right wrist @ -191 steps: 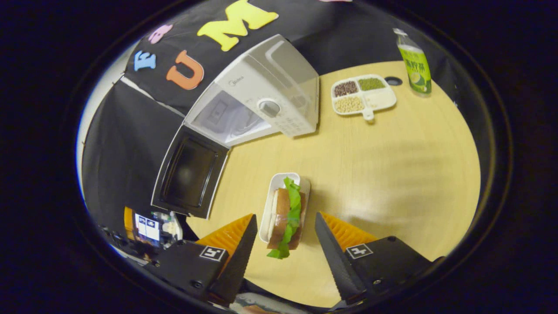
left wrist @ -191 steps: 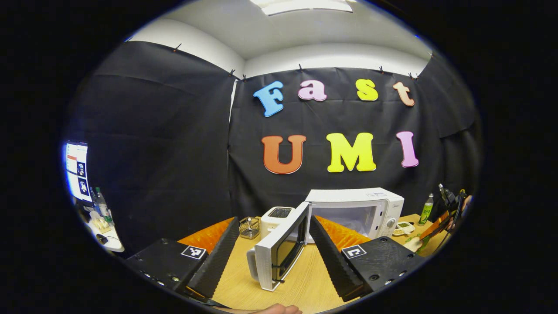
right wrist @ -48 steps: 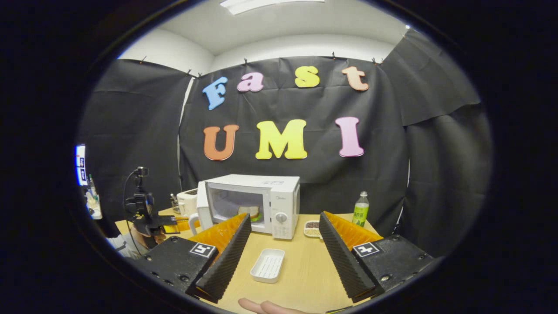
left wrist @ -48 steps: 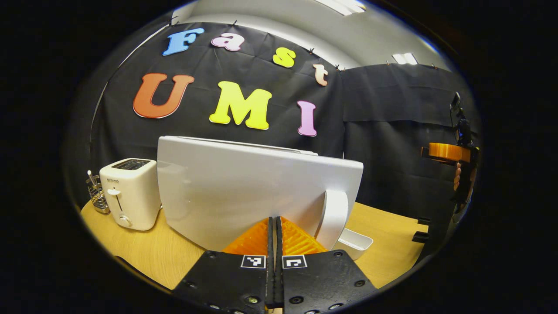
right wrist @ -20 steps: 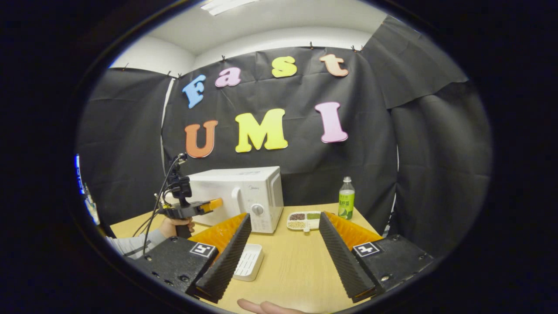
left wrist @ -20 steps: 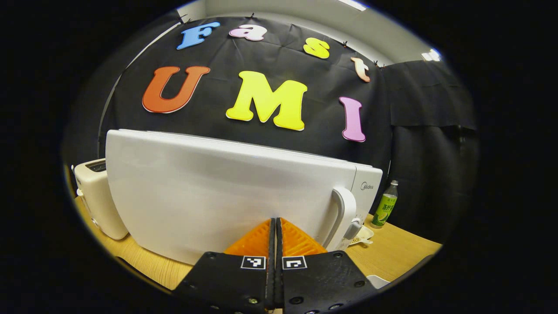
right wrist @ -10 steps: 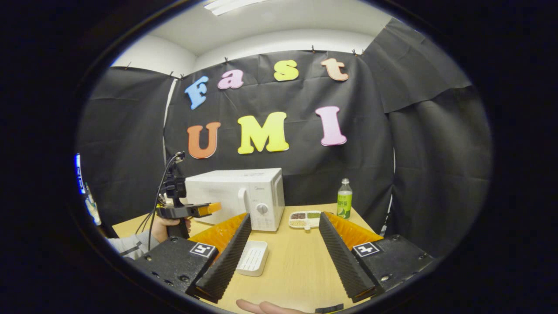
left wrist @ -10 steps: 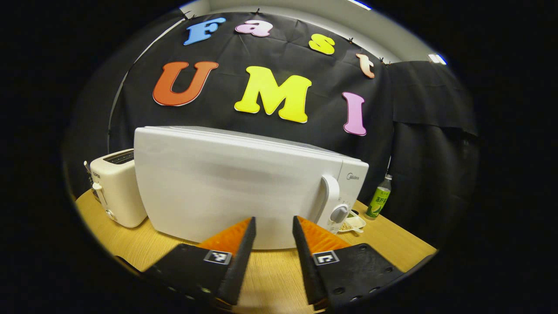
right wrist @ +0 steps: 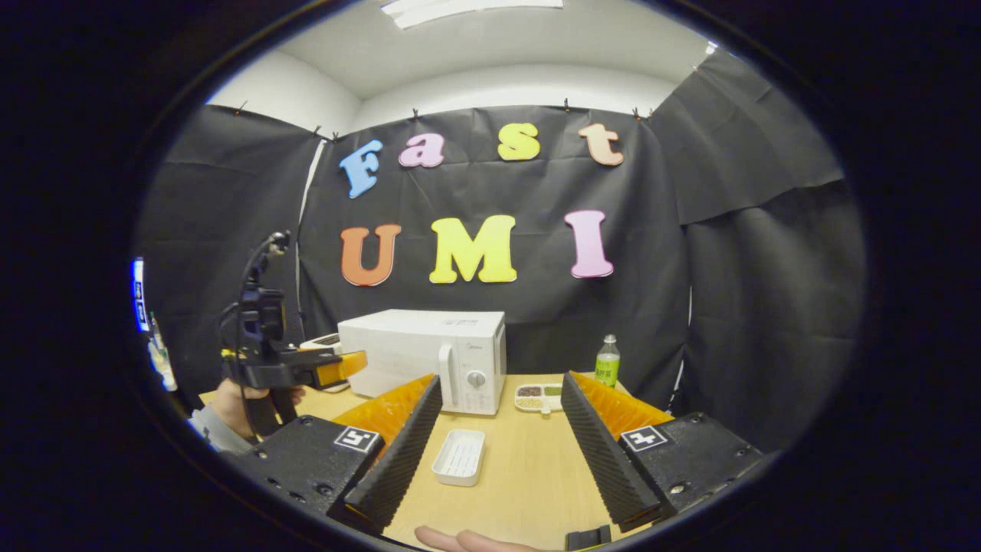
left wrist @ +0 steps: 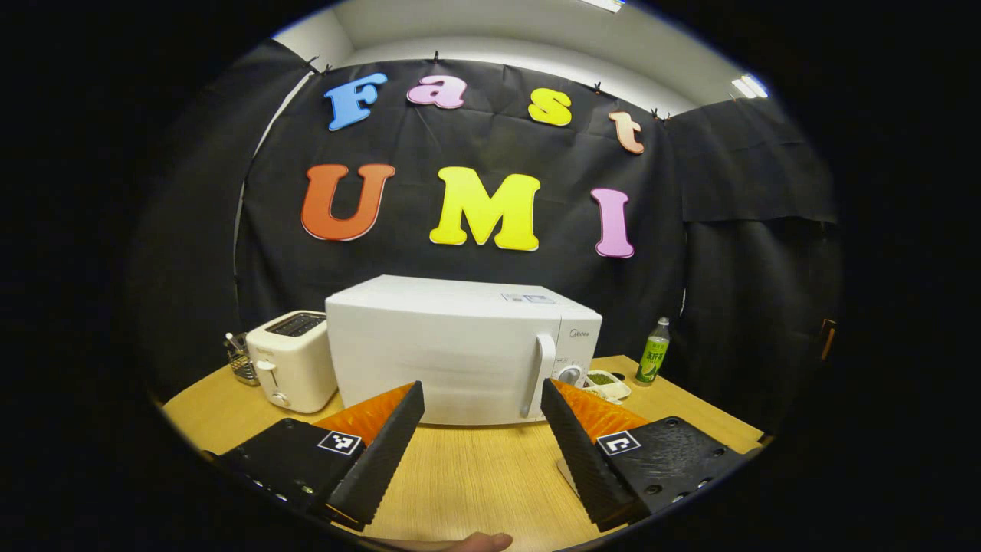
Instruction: Open the microwave oven with the left hand, put the food in, and close the microwave oven.
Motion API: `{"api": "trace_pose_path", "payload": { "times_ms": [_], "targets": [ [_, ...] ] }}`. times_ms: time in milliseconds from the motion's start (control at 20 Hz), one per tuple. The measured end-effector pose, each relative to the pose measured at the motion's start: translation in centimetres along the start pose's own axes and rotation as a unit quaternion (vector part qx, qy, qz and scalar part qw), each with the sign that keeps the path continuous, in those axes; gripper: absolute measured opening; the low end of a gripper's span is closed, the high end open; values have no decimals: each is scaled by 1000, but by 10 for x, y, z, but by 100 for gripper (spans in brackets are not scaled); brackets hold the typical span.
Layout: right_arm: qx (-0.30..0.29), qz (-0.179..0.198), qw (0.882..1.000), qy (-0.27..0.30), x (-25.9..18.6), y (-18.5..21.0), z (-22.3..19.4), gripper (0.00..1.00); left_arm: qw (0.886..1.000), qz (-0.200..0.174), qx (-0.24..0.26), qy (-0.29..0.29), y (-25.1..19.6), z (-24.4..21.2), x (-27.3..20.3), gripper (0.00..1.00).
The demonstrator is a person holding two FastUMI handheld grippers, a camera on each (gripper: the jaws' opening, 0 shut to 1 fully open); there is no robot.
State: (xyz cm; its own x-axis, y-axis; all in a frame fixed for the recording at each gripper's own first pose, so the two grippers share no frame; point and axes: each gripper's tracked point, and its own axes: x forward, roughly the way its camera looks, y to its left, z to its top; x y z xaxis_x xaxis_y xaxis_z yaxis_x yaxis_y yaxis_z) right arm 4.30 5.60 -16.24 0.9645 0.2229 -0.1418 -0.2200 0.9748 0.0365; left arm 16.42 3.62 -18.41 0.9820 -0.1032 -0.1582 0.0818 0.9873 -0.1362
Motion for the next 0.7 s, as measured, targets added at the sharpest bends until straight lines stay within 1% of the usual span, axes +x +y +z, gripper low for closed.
{"api": "trace_pose_path", "payload": {
  "times_ms": [50,100,150,200,300,350,400,600,650,700],
  "targets": [
    [-3,-3,1000,-1,-5,4,6,99,1000,7,4,-7,0,9,-16,95],
    [-7,-10,1000,2,-10,5,11,91,1000,10,12,-16,1,20,-33,95],
    [-11,-18,1000,1,-17,4,18,92,999,12,18,-28,0,32,-50,95],
    [-13,-27,1000,-1,-22,3,25,99,999,15,23,-39,1,44,-66,95],
    [-14,-49,999,-10,-38,-3,43,99,998,19,22,-49,3,63,-98,95],
    [-13,-57,998,-18,-46,-5,52,99,998,22,22,-52,5,72,-114,84],
    [-12,-62,998,-24,-53,-7,61,99,998,30,24,-56,9,82,-131,95],
    [-10,-81,995,-50,-80,-19,93,99,992,61,42,-99,19,121,-198,95],
    [-11,-88,995,-52,-86,-23,96,99,990,61,38,-118,17,133,-211,95],
    [-12,-90,994,-55,-91,-25,101,99,990,53,30,-128,12,138,-220,95]
  ]
}}
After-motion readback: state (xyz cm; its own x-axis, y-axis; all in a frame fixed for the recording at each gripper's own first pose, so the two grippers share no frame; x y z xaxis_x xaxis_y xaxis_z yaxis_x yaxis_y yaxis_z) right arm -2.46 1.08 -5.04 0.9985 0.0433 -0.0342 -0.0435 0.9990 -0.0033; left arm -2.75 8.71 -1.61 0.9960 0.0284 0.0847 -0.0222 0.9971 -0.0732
